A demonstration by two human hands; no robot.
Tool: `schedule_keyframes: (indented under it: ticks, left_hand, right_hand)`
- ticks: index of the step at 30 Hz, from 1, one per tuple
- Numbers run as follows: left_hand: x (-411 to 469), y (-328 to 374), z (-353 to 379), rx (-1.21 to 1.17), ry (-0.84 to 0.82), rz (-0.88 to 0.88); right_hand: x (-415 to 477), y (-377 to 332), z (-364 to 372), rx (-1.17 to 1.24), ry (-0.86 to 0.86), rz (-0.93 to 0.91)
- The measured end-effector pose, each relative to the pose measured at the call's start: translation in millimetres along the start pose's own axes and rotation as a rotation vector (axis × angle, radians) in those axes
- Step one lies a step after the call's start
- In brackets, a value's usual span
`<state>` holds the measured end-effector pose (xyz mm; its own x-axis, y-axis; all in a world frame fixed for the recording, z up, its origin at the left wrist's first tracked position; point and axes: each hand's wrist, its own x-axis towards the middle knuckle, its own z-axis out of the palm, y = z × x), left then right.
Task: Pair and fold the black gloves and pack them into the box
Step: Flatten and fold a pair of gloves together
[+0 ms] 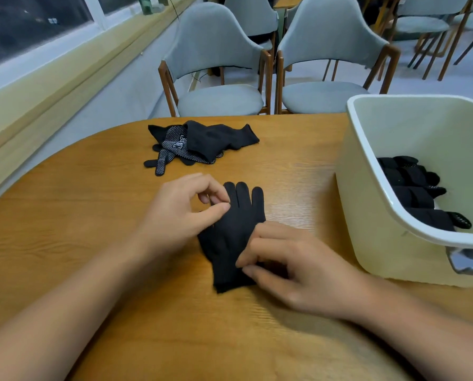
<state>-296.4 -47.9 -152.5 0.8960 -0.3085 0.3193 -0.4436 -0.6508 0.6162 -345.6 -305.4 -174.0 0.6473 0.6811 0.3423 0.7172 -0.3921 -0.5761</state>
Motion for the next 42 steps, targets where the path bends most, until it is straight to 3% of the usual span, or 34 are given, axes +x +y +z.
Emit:
schedule_keyframes:
  ticks: [8,16,23,27,32,42]
  left_hand:
    - [-47.7,3.7,7.5,-0.23,-0.174,0.11]
    - [-54.3,11.1,8.6,-0.083,-0.412,0.186]
    - [-52.8,4.8,4.8,0.005,-0.32,0.249]
    - [-53.1,2.0,4.6,-0.068,-0.273,0.158]
    - [-54.5,1.0,4.6,-0.131,-0.26,0.069]
    - [-50.9,-3.3,8.3,-0.057,-0.199,0.103]
  right_hand:
    - [-2.9,4.5,-4.7,-0.021,-0.072,0.025]
    - [-3.1,6.2,-3.0,-0.111,-0.109,0.008]
    - [-2.8,6.4,-0.4,-0.157,-0.103,-0.002]
    - [-1.5,6.9,1.6,-0.136,-0.083,0.023]
    - [-0.3,9.3,0.1,0.083,-0.001,0.172]
    - [1.9,11.6,7.9,0.042,0.097,0.23]
